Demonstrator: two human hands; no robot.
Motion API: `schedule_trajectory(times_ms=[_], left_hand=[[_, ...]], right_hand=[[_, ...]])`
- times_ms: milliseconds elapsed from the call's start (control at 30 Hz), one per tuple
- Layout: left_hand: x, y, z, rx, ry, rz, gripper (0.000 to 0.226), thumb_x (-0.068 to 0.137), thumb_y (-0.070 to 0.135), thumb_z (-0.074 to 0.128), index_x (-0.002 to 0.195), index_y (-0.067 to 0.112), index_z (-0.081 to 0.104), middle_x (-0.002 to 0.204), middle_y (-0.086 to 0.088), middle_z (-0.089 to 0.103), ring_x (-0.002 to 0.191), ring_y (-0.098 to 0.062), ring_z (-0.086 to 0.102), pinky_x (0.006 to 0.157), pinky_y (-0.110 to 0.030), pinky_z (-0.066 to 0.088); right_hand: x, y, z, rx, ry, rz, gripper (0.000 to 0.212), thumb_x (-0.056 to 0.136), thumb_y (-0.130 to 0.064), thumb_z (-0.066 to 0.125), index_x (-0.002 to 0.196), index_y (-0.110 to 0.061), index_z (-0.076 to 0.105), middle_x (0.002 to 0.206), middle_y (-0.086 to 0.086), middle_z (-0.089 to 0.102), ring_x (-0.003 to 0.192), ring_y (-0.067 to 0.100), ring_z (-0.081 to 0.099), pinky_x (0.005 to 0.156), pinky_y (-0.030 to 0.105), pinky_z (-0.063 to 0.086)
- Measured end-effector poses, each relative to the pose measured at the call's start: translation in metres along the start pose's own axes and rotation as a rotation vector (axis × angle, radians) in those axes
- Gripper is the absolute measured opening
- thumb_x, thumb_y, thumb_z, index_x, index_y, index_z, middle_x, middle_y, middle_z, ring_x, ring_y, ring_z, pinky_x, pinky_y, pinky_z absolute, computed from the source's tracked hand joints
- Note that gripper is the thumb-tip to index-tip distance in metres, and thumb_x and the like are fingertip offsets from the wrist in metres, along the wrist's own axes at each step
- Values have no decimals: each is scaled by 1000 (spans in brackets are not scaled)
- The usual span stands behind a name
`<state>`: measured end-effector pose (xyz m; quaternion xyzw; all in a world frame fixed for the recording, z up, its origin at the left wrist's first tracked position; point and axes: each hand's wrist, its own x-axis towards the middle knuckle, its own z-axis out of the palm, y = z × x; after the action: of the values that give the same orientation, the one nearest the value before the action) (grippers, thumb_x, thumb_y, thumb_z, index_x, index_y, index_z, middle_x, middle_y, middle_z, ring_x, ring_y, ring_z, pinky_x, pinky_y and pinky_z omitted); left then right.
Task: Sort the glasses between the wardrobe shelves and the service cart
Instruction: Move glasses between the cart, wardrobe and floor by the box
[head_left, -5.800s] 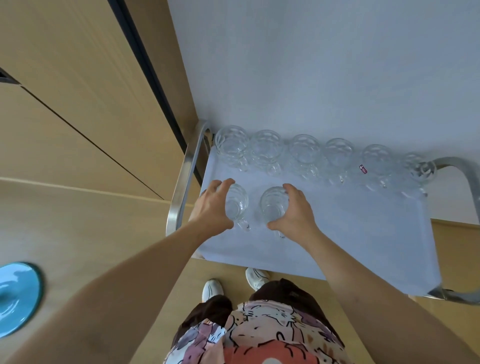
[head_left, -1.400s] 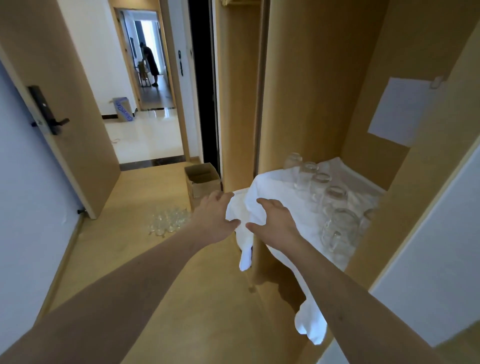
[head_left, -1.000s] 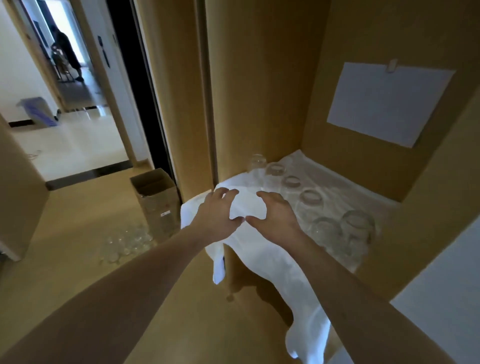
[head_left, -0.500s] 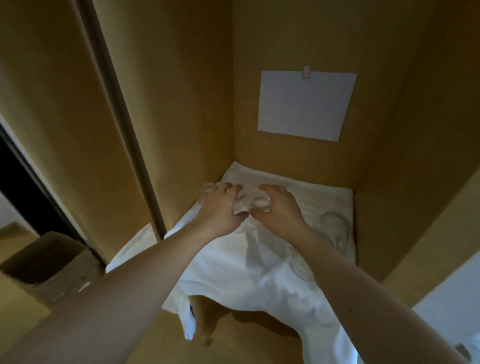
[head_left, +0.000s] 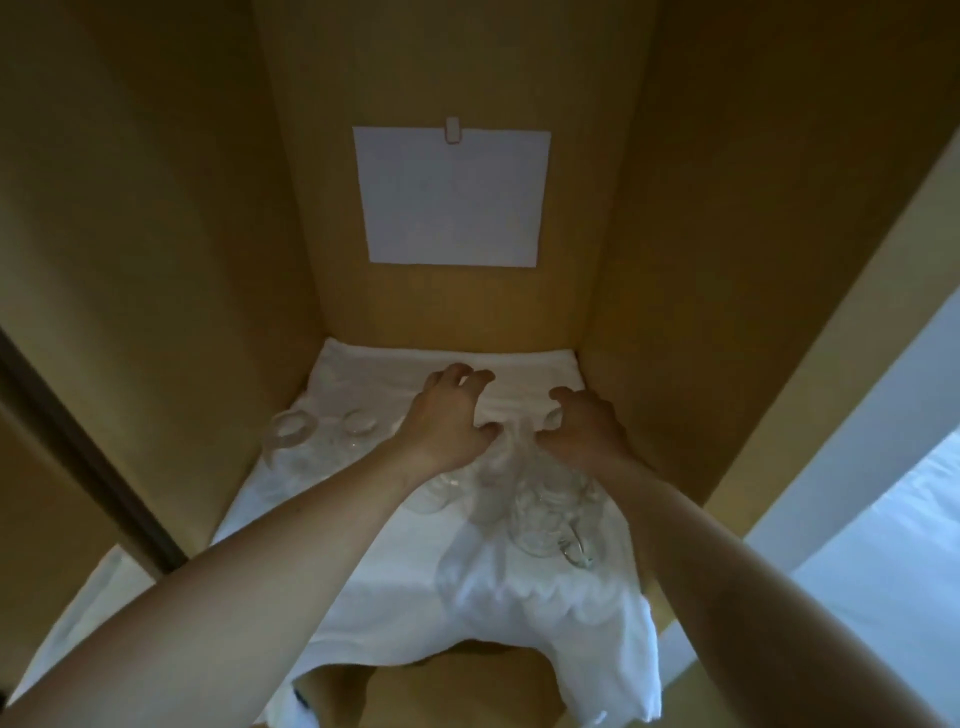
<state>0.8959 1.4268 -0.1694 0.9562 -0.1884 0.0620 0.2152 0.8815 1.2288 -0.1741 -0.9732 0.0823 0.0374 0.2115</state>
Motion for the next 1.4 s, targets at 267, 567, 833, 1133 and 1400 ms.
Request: schedule_trajectory(times_ms=[267,567,833,1133,1400], left_hand=[[24,6,17,5,-59,41,69,90,40,70,151,21,42,153,-10,40,140,-33,34,111,-44,37],[39,-25,3,30,-60,0,60,95,40,64,149,20,45,150,-9,45,138,-32,38,112,-46,37],[36,-64,-33,100,-31,-121,59,94,39,64,147,18,48,148,-10,50,135,-32,45,109,-47,42],[-1,-123,-99,30,-286,-581,66,80,19,63,143,30,47,136,-5,55,103,-20,59,78,-29,53],[-18,-149,-73,203,-577,-575,97,68,16,92,148,27,38,130,-7,48,113,-30,55,89,-39,57]], right_hand=[[28,8,19,-89,-137,121,78,87,-32,71,153,-27,29,146,16,32,131,40,44,95,39,50],[49,1,13,-94,-92,80,66,70,-17,85,128,-18,52,129,15,50,113,32,57,82,34,56],[73,-57,-12,138,227,-206,76,71,-17,86,136,-24,49,128,14,42,112,36,54,89,36,53],[91,-125,9,682,320,-273,93,55,-32,96,134,-31,48,124,-1,36,103,15,50,83,21,43],[96,-156,44,796,185,-333,94,53,-37,98,137,-28,55,130,0,44,106,14,56,85,16,48]])
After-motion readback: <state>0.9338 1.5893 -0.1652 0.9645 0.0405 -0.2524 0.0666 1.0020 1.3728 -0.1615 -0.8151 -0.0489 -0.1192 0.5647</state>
